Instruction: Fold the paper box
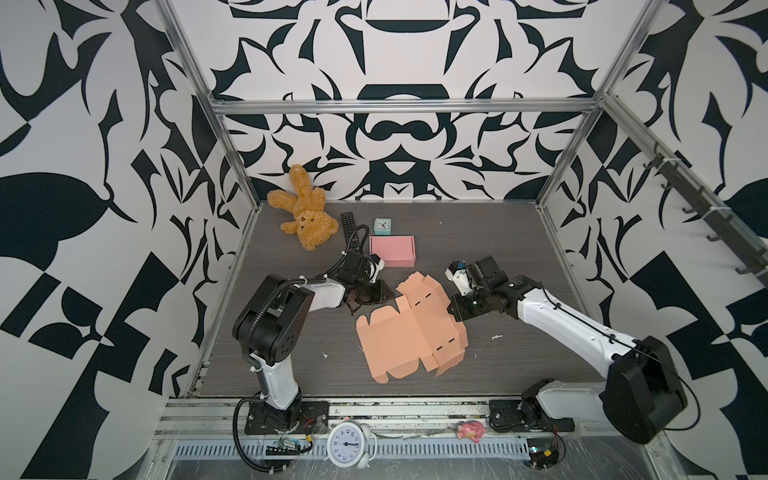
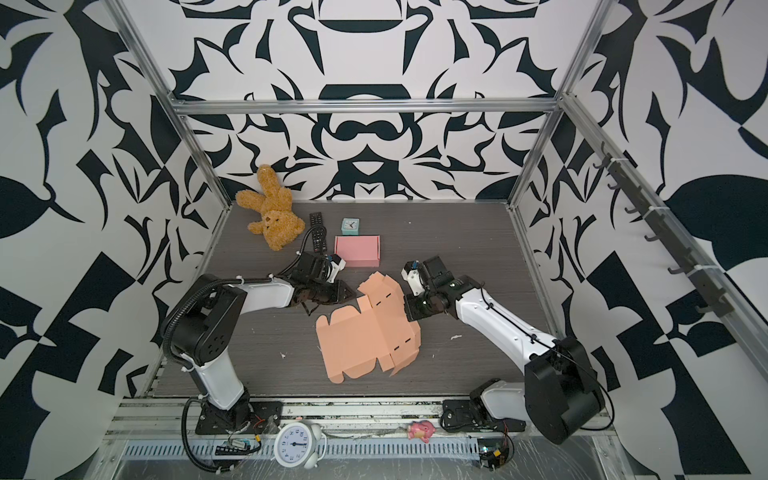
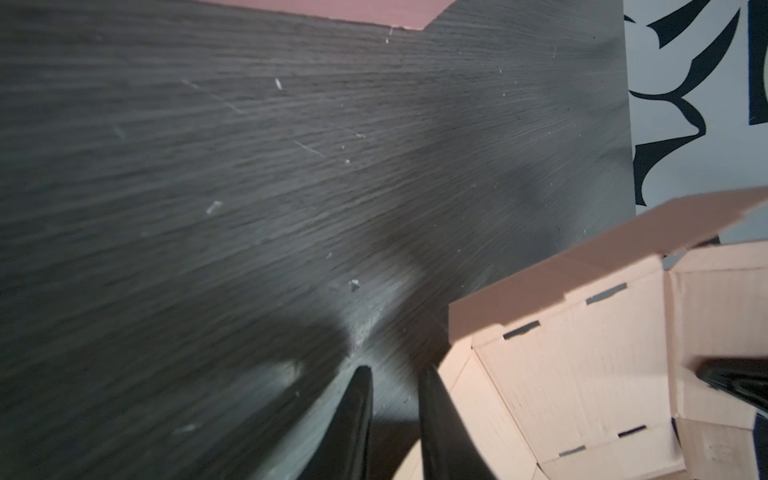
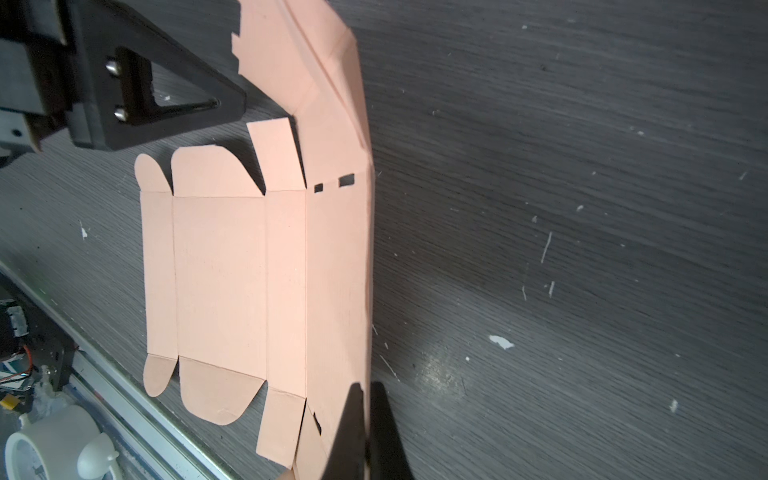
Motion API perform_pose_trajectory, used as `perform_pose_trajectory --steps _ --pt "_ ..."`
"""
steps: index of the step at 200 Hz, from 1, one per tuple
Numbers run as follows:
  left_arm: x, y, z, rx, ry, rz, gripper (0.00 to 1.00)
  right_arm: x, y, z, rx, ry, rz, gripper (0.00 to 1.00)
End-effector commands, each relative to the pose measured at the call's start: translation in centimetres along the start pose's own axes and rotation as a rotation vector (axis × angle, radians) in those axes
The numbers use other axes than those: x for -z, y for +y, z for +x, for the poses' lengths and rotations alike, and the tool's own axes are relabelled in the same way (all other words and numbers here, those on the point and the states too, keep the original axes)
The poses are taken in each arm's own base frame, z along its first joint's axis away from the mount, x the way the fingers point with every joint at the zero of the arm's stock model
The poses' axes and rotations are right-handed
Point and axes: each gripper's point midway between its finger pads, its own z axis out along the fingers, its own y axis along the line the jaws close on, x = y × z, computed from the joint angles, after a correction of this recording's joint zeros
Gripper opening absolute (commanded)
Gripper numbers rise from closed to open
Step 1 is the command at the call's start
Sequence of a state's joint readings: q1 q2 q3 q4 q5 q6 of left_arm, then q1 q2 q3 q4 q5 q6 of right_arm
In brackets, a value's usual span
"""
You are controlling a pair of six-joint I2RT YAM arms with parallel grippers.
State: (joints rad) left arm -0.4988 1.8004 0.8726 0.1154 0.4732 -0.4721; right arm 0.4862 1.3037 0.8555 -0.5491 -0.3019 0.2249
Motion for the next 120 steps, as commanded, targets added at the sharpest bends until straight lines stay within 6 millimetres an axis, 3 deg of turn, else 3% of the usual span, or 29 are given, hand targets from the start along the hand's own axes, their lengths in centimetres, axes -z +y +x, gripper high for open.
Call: perform_pose_trajectory --steps 1,79,120 --pt "-0.1 0.2 0.1 -0.002 0.000 0.006 0.21 0.6 0.3 -0.9 0.030 -0.036 0.001 0.00" --pt "-1.5 -0.3 1.2 -0.017 0.056 0.051 0.14 0.5 0.5 -1.0 0.031 -0.039 -0.008 0.00" --pt "-1.5 -1.8 1.4 -0.024 0.060 0.113 0.13 0.4 0.5 -1.1 0.030 -0.037 -0.009 0.00"
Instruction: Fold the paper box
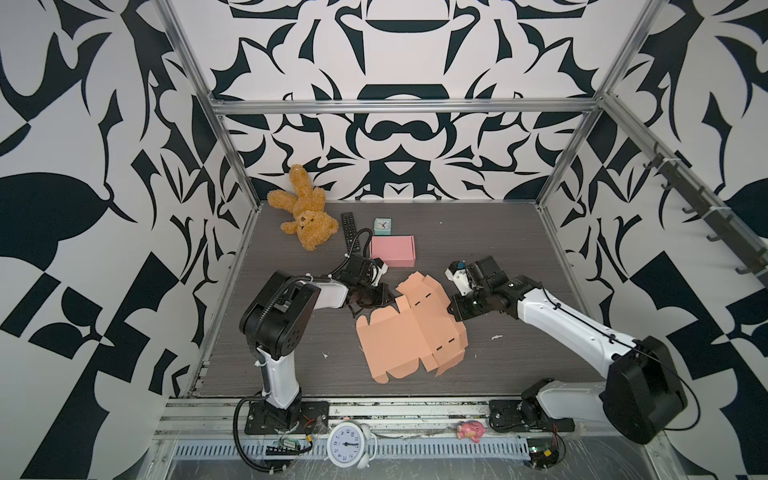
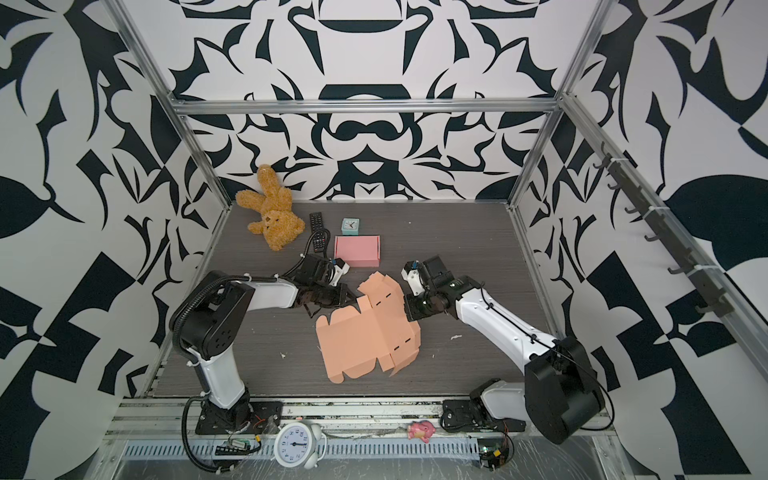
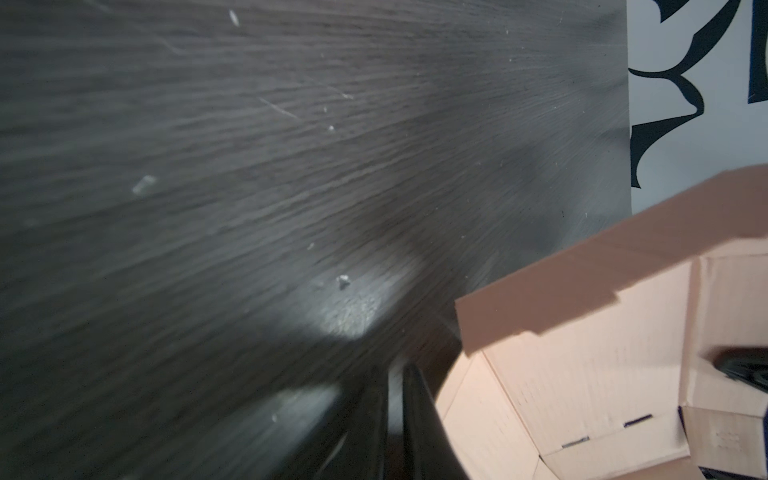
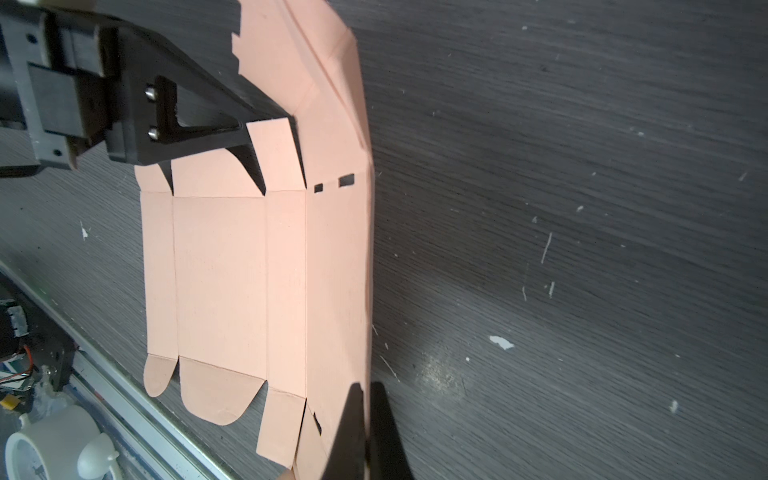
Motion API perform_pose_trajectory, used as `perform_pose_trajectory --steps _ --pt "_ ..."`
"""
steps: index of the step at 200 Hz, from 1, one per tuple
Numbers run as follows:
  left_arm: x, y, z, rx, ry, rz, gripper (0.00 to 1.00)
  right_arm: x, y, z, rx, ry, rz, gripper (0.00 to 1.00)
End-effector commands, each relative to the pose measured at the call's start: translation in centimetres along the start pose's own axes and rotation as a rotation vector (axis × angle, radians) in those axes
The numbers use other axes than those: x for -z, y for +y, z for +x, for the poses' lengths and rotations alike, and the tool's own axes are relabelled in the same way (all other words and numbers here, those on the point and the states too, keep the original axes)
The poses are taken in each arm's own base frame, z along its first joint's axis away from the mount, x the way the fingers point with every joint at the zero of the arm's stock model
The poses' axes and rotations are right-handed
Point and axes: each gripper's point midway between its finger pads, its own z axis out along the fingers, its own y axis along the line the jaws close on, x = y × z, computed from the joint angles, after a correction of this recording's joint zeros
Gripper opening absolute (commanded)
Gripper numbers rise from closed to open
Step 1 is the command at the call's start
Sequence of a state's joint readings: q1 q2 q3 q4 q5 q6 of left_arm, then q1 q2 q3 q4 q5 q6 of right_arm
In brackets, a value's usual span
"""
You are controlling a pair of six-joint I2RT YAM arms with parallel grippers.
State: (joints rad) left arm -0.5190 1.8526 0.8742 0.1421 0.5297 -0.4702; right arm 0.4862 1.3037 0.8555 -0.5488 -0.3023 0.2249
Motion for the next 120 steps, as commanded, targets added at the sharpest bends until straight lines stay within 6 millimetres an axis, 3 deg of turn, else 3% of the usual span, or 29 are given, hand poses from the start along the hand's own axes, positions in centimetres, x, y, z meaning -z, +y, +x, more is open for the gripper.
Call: perform_pose_trajectory --steps 1,56,120 --pt "-0.1 -1.4 -0.1 -0.024 0.003 0.066 0.13 0.3 0.5 -1.0 0.030 -0.035 -0.008 0.00" --pt "0.7 -3.2 0.8 -0.036 0.014 0.141 0.13 0.3 0.4 -1.1 0.032 -0.035 -0.004 0.00" --pt "0.1 -5.2 3.4 -0.078 0.065 0.155 0.13 0.5 0.3 -1.5 0.047 -0.033 0.027 0.00"
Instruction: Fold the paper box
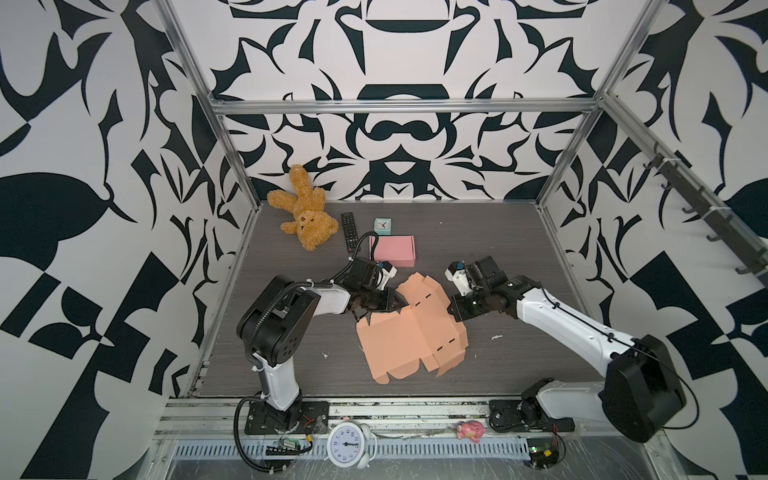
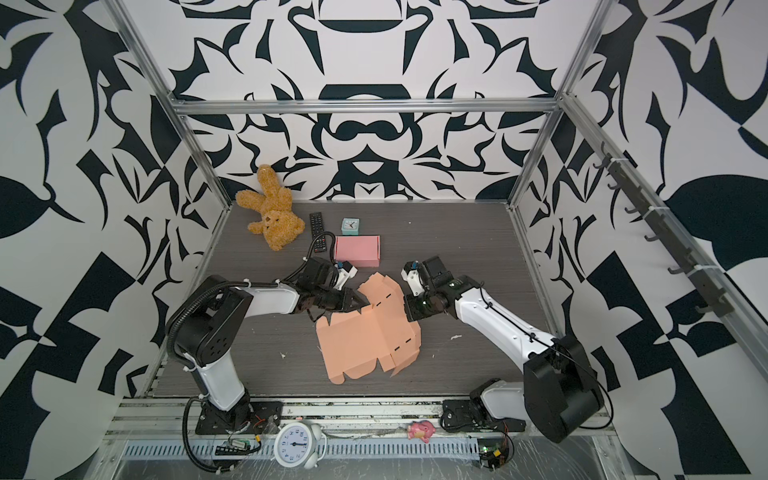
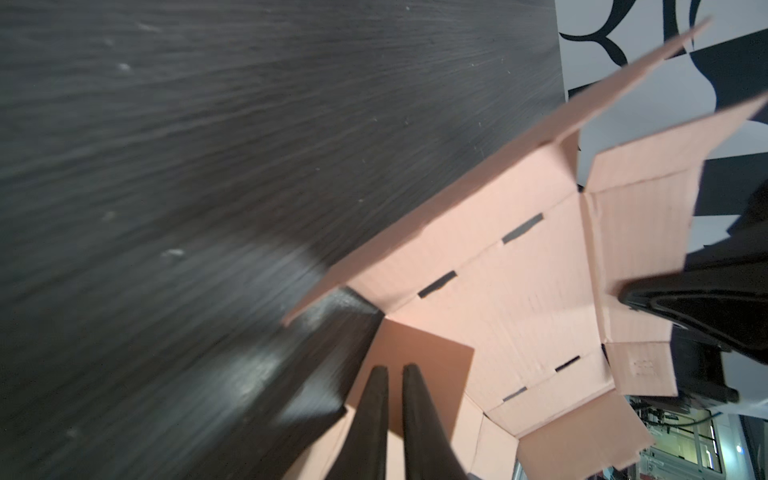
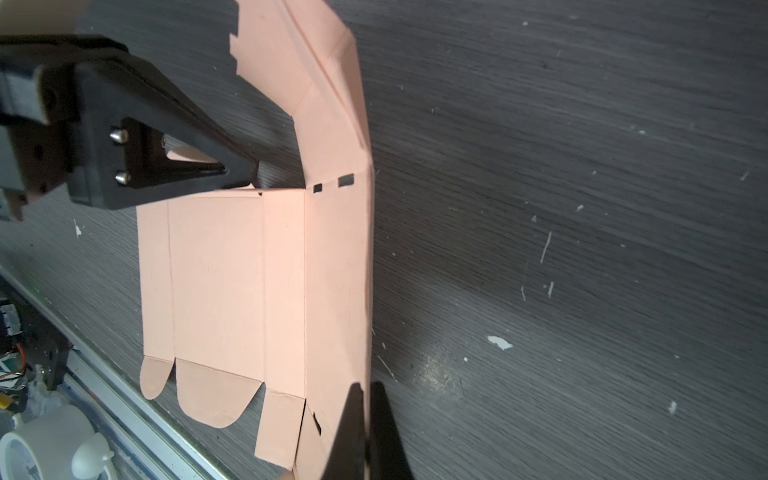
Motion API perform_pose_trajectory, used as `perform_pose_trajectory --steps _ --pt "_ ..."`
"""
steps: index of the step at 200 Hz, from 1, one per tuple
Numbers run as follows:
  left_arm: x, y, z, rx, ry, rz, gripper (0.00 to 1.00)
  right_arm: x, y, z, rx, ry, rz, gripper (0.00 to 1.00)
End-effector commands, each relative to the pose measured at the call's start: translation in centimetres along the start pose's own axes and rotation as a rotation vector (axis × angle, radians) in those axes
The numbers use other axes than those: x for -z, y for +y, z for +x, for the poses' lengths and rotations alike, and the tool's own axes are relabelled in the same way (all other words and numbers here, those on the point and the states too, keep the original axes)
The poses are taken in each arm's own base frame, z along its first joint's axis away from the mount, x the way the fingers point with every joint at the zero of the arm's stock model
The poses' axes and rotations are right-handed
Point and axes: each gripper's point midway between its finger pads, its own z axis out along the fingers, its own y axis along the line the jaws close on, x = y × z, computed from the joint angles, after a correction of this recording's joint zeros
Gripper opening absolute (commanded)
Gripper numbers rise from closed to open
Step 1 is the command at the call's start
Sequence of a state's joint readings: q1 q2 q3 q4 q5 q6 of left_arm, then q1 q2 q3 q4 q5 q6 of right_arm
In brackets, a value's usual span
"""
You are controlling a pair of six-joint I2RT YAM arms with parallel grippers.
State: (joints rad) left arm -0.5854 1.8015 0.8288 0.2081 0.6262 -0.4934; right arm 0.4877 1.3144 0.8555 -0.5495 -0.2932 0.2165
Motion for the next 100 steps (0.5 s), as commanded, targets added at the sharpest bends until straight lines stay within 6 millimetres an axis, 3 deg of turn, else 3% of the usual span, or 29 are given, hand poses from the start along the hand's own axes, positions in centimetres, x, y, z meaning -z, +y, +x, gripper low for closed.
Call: perform_pose_trajectory --steps 1,45,100 --pt "-0.1 -1.0 1.4 -0.015 0.025 0.020 0.13 0.8 0.5 -1.6 0.040 -0.041 0.017 0.00" --pt "0.1 -1.1 2.3 -0.015 0.031 0.013 0.13 0.7 0.7 -1.4 0.087 -0.032 0.052 0.00" --pt "2.5 -1.4 -1.0 -0.018 -0.057 -0.016 0.09 0.7 1.5 -0.8 0.163 -0.021 0.089 0.00"
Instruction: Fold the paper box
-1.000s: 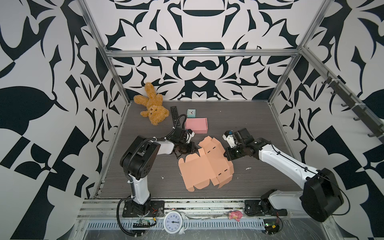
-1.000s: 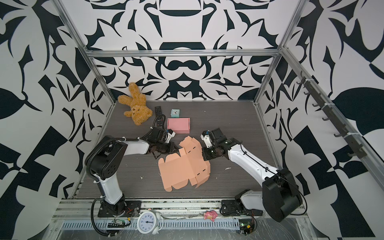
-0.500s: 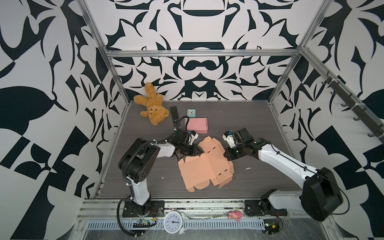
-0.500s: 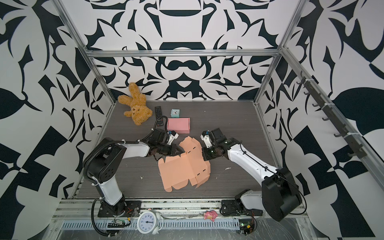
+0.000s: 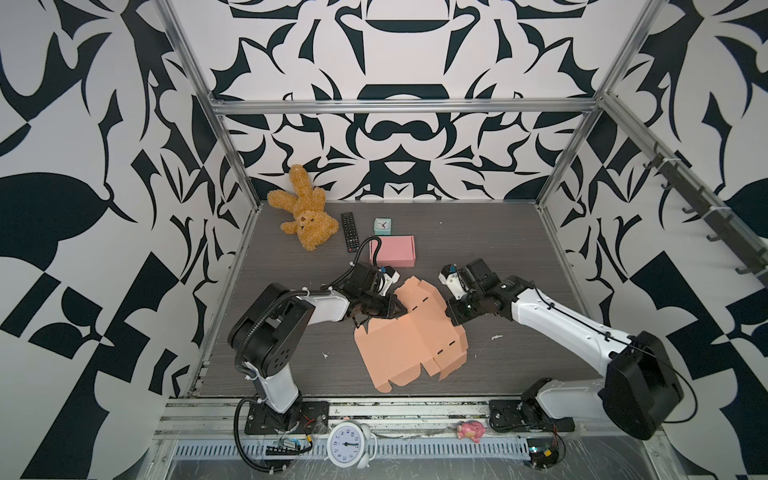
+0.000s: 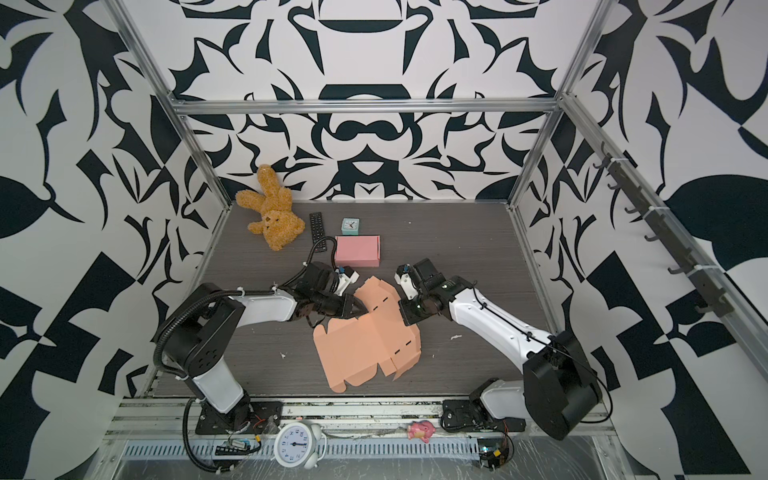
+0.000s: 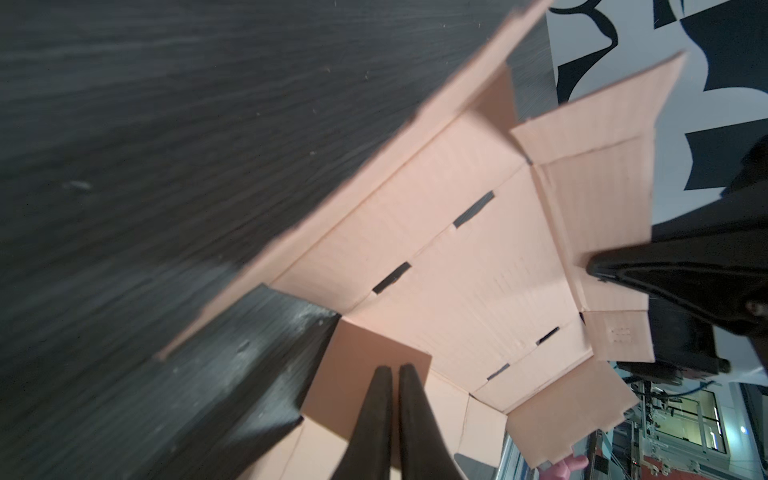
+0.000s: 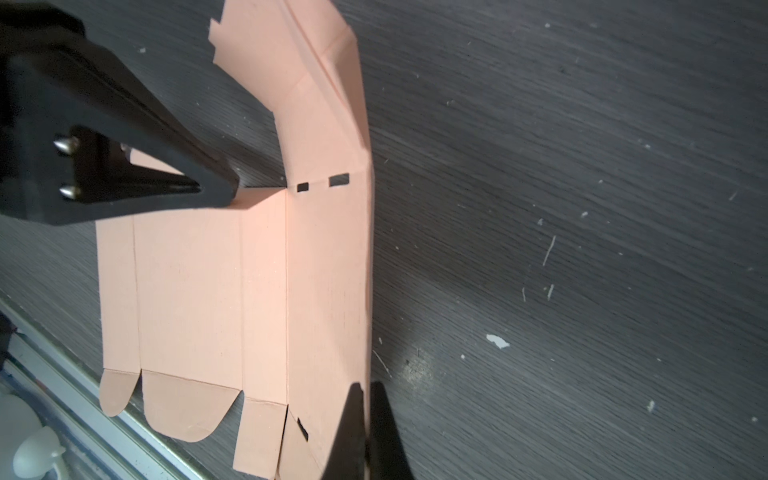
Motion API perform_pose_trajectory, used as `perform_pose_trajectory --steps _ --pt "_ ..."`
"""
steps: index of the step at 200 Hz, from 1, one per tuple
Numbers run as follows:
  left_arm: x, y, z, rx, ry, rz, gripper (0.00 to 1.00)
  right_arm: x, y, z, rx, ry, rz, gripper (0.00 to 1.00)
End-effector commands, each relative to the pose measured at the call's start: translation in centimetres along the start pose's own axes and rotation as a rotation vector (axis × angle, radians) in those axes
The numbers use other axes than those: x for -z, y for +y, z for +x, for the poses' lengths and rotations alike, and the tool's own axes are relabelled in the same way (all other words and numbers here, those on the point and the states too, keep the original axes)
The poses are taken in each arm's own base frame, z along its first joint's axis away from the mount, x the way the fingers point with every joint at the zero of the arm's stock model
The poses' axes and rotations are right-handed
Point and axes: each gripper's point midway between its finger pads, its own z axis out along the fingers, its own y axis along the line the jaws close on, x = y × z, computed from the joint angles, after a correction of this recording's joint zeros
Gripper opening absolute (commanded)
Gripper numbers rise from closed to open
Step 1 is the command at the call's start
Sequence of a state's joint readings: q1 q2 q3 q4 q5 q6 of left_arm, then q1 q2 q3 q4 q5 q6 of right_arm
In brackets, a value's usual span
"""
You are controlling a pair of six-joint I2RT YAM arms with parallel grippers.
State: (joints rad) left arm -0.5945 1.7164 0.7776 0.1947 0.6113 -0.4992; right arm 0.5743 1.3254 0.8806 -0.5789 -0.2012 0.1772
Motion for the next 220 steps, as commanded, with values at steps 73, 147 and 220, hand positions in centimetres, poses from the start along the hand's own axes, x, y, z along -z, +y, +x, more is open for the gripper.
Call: perform_pose_trajectory --steps 73,147,220 --pt "1.7 -2.3 -5.9 -0.044 -0.093 -0.001 0.08 1.1 1.4 -1.4 0.109 -0.040 0.035 0.00" --pt "1.8 -2.4 -7.3 -0.074 -0.117 -0.038 0.11 0.9 2.3 -1.5 0.137 -0.036 0.023 0.00" --pt "1.1 -3.7 -7.4 -0.112 -0.103 -0.018 0.12 0.5 2.8 -1.6 0.152 -0.026 0.020 0.00"
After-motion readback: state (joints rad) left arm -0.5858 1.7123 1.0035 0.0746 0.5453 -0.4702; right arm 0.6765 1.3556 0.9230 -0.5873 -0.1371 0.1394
